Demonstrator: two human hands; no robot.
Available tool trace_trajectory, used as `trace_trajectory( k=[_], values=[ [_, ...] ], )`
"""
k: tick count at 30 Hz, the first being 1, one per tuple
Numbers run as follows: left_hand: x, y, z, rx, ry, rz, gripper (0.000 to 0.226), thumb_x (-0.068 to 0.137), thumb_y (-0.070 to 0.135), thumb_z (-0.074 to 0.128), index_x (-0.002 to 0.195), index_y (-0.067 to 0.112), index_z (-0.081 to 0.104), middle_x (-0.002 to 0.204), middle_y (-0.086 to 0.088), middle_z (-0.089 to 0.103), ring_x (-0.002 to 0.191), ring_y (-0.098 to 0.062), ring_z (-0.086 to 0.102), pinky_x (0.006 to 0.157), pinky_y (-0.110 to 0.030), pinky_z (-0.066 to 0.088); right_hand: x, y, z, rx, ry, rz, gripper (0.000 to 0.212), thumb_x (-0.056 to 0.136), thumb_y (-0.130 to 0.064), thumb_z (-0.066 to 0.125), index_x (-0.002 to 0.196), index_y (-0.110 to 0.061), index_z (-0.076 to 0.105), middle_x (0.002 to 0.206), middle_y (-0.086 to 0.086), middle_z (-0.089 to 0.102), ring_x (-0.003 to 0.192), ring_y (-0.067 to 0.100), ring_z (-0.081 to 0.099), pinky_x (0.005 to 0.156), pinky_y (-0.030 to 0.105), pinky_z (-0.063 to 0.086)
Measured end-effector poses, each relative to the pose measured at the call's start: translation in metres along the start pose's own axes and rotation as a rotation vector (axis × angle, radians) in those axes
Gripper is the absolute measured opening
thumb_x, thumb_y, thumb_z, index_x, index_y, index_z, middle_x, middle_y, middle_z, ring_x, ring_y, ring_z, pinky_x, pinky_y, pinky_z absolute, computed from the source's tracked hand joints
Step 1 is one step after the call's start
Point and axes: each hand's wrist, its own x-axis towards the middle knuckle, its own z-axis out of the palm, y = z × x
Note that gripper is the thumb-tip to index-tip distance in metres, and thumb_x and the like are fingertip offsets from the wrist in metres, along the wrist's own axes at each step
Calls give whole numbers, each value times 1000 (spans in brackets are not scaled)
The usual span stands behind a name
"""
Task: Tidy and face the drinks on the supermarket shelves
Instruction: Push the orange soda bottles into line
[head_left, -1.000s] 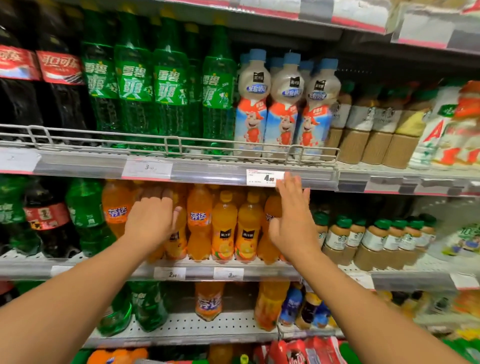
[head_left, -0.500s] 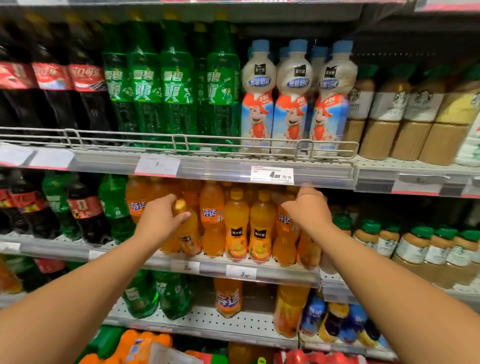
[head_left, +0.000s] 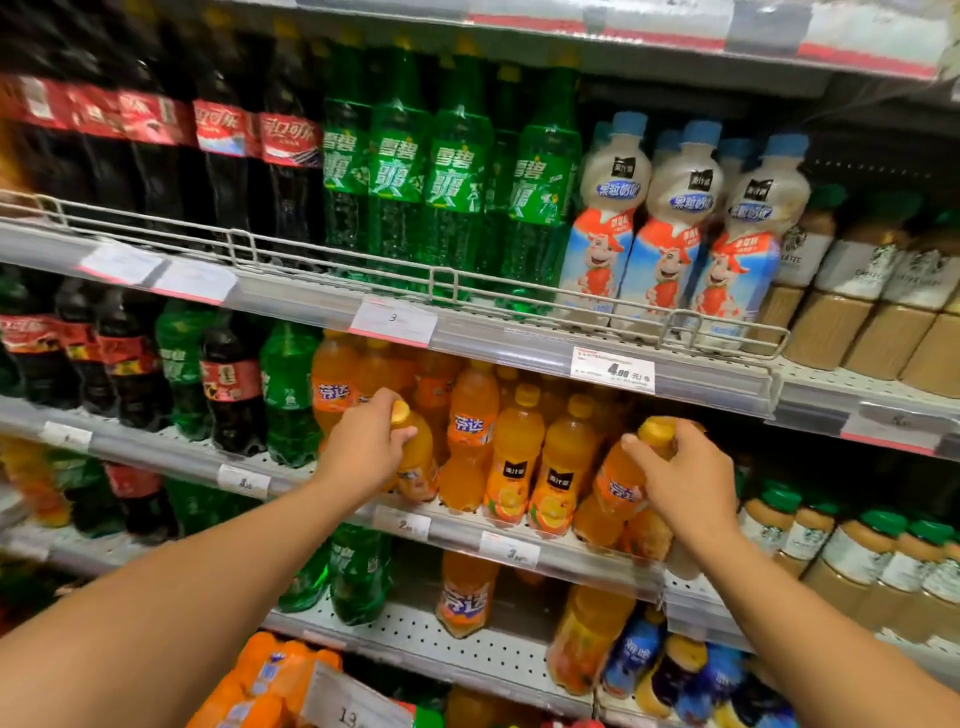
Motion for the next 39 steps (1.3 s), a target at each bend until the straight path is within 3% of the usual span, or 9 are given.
trace_trajectory(
  k=[6,11,16,25,27,30,33,36,39],
  values=[
    [10,-16,-20,-197,37,50,29,93,25,59,120,18,51,85,6,54,67,-6,48,56,-25,36,-35,-48,-11,-184,-27,-142,22,88,-41,66,108,-31,62,68,-20,57,63,3,53,52,20,34],
    [15,-48,-56,-285,-37,76,29,90,26,64,116,20,55,95,0,59,89,-24,56,71,-30,38,-56,-112,0,-194,-93,-192,18,87,-48,63,103,-39,59,66,-17,61,60,3,56,53,24,36],
    [1,-96,-81,-297,-109,38,28,91,27,62,118,22,54,95,-4,62,82,-24,57,71,-37,47,-69,-159,56,-18,-97,-161,19,87,-53,60,103,-44,58,79,-21,65,72,2,61,61,38,55],
    [-6,-157,-104,-254,-148,12,25,94,27,59,117,27,50,87,6,59,75,-15,57,68,-38,50,-47,-175,148,-20,-146,-124,12,90,-50,59,99,-43,54,82,-15,65,71,7,62,68,44,58],
    [-5,-163,-105,-258,-154,10,24,94,27,59,116,28,50,85,8,59,73,-12,58,67,-37,51,-40,-174,161,-25,-164,-72,17,89,-51,58,102,-40,56,95,-13,67,79,10,64,73,46,58],
    [-3,-166,-104,-266,-171,17,26,93,29,59,117,30,49,92,5,61,81,-15,58,72,-37,51,-23,-176,176,-56,-190,52,55,92,-44,60,140,-21,45,134,3,58,104,26,64,87,51,55],
    [0,-167,-100,-270,-175,30,27,93,31,59,118,31,50,91,6,60,80,-15,57,68,-34,48,-1,-184,184,11,-248,141,31,91,-15,61,119,-25,52,106,12,69,75,31,64,68,54,57],
    [4,-163,-96,-267,-184,37,26,93,32,59,117,31,50,90,6,59,77,-14,56,68,-35,49,20,-190,191,1,-284,217,22,86,-5,55,96,-25,55,97,9,69,76,28,64,49,36,45],
    [8,-157,-92,-276,-183,41,25,92,32,60,116,32,50,88,8,59,77,-13,56,70,-36,50,28,-190,197,29,-320,239,22,91,-8,60,103,-26,59,93,-1,62,68,15,56,40,17,40]
  ],
)
